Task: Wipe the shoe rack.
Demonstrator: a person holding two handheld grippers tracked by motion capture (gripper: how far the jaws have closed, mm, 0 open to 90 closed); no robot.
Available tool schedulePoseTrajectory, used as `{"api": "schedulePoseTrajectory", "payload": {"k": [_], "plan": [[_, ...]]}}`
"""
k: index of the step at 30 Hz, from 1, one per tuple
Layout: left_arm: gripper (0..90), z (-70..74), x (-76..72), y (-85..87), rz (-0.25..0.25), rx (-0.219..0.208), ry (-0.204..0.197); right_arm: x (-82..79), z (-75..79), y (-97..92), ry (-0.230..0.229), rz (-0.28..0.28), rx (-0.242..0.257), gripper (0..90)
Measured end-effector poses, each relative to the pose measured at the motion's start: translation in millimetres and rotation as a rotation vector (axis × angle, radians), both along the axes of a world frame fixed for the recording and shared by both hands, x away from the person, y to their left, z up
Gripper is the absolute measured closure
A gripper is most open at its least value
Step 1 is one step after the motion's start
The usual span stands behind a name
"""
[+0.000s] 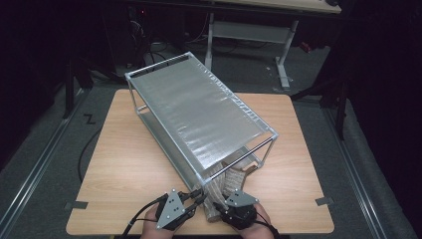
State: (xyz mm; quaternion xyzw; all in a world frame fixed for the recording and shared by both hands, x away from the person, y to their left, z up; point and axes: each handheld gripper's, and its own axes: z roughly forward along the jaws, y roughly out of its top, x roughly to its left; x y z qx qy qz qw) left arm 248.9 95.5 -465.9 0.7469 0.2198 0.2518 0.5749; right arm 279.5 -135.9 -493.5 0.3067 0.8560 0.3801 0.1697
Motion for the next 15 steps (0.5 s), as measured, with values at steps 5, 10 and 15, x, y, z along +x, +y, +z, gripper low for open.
{"api": "schedulePoseTrajectory", "payload": {"k": [5, 10, 15], "plan": [[78.6, 0.0, -0.6, 0.4, 0.001, 0.004, -0.004, 8.4, -1.3, -11.1, 0.007, -0.075, 0.008, 64.2], [78.7, -0.1, -0.6, 0.6, 0.0, 0.0, -0.001, 19.3, -2.0, -29.3, 0.023, -0.153, 0.026, 64.4], [78.7, -0.1, -0.7, 0.7, 0.001, 0.0, 0.001, 32.5, -2.3, -51.6, 0.019, -0.249, 0.027, 64.8]]}}
